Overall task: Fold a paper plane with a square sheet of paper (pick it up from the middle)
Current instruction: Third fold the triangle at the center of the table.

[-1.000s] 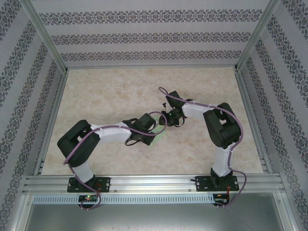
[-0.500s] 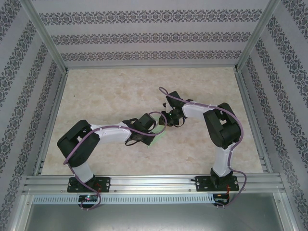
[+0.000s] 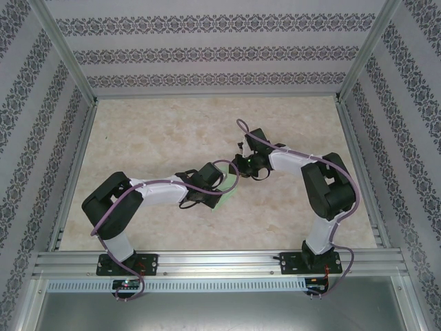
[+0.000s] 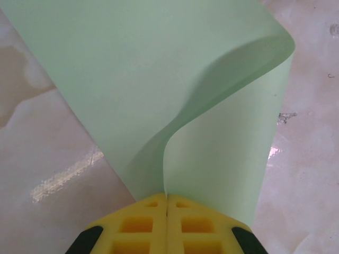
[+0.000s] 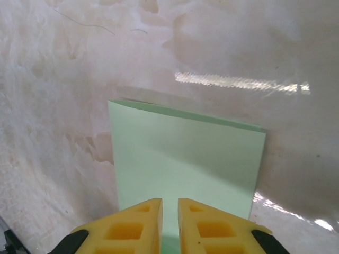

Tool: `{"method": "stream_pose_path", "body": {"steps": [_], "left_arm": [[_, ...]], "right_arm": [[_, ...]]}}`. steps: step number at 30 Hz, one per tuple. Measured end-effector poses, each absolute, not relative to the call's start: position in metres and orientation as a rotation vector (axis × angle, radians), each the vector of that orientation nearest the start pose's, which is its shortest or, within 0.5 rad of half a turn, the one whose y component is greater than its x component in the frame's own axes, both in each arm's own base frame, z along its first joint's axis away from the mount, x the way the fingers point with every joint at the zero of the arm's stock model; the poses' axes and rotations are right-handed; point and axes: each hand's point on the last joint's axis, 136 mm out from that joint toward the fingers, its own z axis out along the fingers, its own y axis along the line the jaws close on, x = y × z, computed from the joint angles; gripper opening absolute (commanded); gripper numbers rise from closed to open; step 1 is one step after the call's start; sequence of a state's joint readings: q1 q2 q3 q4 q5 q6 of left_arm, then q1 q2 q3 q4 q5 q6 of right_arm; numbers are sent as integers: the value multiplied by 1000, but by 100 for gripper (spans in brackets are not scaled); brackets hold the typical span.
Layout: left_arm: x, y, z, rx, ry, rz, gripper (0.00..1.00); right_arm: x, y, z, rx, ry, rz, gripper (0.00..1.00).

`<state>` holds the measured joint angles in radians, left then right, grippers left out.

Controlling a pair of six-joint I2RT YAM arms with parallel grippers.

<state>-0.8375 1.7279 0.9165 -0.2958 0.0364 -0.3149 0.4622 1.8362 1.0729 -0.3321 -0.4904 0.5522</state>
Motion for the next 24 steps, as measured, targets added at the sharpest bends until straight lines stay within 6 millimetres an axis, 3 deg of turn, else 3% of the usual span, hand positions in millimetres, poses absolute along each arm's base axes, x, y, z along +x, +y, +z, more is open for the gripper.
{"method": "stream_pose_path", "body": {"steps": [6,24], "left_arm": [[252,-289,19,716,2650,-397,1],[257,-293,28,704,2632,-399,2]], "right_arm": [[331,260,14,-37,2883,906,13],[335,258,14,-65,2878,869,12]]}}
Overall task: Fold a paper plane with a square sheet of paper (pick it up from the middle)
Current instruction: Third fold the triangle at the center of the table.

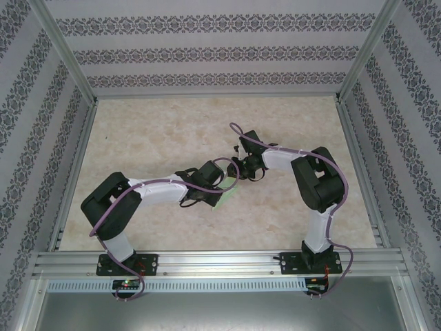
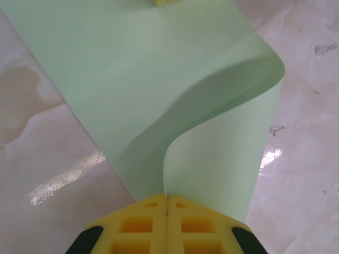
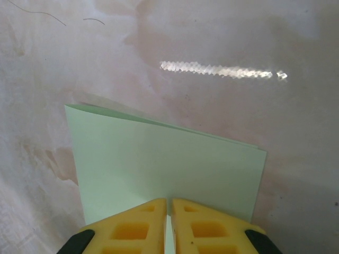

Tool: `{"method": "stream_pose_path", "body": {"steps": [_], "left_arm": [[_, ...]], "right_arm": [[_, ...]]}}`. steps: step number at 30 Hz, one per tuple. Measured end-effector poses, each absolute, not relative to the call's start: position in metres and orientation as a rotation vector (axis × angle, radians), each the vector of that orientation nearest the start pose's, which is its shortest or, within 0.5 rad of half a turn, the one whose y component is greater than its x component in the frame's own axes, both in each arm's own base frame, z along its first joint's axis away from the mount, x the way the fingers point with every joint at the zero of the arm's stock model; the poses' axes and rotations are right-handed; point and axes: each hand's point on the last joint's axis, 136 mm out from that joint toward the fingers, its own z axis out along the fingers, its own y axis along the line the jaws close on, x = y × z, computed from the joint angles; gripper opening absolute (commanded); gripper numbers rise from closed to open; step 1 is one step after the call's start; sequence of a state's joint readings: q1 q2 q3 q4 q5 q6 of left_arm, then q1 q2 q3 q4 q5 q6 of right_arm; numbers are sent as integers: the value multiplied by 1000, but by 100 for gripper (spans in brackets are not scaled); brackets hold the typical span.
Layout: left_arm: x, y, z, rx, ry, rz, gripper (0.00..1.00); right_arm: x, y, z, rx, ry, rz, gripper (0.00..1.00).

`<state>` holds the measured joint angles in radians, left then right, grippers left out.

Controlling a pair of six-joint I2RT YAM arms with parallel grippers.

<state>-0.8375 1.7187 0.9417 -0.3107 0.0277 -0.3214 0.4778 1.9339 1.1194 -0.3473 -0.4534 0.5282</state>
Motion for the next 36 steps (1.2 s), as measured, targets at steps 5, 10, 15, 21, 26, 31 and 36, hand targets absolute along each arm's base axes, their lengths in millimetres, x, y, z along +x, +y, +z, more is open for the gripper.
{"method": "stream_pose_path", "body": {"steps": [5,10,15,21,26,31,36], "left_arm": [[259,-292,29,700,2630,-385,2],[259,-292,29,698,2631,-384,2],[259,-292,28,688,2636,-387,2],[258,-291,27,671,2647,-393,2],[252,-285,20,662,2670,-382,2],[251,-284,18,647,2671,-388,2],[251,-284,19,647,2669,-390,2]], "right_arm": [[335,258,14,-66,2878,869,13],[335,258,14,-67,2879,868,13],[335,258,14,-70,2878,868,13],[335,258,14,-70,2878,868,13],[335,258,14,-70,2877,868,13],[335,259,14,-71,2877,869,13],[335,259,14,-70,2877,869,13]]}}
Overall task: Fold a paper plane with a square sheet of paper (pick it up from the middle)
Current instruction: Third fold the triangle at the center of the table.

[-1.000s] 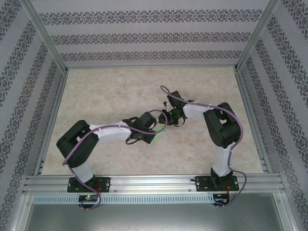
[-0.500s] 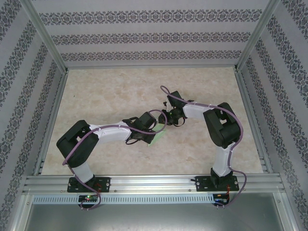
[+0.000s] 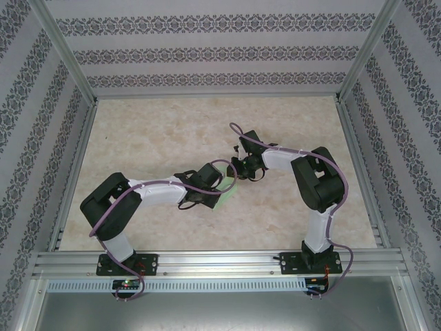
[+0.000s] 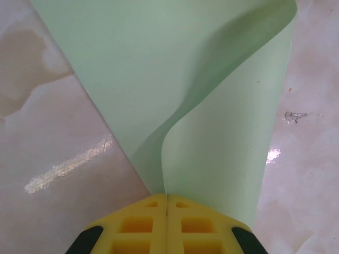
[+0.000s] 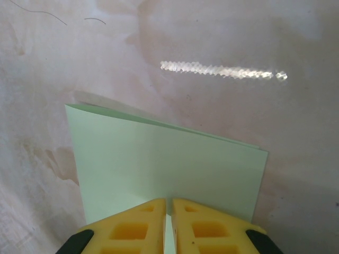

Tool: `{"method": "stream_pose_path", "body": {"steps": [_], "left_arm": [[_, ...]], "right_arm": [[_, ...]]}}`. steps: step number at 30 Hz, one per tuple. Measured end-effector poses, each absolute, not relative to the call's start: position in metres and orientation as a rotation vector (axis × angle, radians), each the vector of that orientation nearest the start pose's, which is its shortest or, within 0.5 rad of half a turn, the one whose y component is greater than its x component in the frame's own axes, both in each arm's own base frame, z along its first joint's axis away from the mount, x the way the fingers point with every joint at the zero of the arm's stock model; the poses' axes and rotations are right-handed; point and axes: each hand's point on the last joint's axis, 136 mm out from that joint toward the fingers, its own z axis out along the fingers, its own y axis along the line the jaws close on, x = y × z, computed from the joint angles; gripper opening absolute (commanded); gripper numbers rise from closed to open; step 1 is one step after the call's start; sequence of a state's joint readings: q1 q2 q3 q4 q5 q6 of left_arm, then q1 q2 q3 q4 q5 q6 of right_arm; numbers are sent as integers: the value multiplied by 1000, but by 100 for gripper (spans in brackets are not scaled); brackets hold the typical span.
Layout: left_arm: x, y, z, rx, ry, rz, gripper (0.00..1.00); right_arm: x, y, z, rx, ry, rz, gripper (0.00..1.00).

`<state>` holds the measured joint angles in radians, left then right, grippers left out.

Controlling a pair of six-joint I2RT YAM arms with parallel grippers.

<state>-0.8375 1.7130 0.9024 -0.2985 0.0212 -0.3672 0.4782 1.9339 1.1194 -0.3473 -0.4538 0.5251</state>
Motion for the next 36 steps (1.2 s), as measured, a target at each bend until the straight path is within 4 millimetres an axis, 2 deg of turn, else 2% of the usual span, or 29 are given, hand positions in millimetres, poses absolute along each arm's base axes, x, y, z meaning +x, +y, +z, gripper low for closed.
{"method": "stream_pose_path", "body": {"steps": [19,36], "left_arm": [[256,-288,27,650,2643,-399,3],[254,-287,18,635,2670,-393,4]], "right_arm": [[335,259,14,-70,2876,869,13],[335,259,14,-70,2876,869,13]]}}
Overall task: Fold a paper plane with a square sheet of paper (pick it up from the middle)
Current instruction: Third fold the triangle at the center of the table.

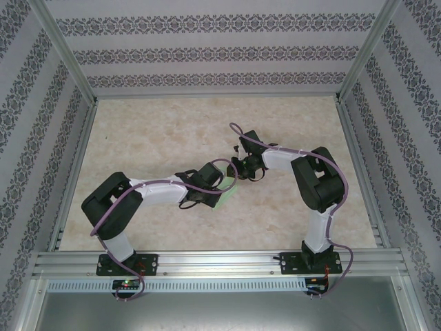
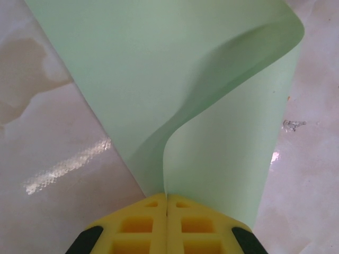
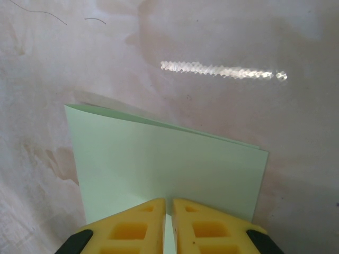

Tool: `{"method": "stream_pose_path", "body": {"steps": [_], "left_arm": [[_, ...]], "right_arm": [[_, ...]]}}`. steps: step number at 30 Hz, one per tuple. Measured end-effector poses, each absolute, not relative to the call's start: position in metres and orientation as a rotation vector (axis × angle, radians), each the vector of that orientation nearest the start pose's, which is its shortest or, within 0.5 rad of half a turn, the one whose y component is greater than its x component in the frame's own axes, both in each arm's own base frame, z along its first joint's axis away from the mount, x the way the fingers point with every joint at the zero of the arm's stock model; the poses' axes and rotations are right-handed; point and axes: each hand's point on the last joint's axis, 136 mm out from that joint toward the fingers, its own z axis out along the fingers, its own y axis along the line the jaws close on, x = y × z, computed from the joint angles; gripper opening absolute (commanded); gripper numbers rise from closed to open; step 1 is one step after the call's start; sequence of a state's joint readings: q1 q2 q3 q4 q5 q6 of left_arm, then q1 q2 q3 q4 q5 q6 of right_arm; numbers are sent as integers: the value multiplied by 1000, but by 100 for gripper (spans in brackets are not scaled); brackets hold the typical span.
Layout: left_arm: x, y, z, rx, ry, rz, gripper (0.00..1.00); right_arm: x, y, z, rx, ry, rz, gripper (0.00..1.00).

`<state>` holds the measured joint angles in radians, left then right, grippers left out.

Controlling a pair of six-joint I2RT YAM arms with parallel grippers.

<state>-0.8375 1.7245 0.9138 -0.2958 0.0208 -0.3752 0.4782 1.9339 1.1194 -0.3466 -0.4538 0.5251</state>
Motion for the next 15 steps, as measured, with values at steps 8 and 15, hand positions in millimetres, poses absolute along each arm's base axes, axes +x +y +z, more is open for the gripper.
{"method": "stream_pose_path", "body": {"steps": [8,15], "left_arm": [[253,-287,18,635,2671,-403,4],[252,-289,19,638,2678,-426,4]], "right_arm": [[335,259,14,-71,2876,869,14],[335,259,14,-70,2876,870,13]]}}
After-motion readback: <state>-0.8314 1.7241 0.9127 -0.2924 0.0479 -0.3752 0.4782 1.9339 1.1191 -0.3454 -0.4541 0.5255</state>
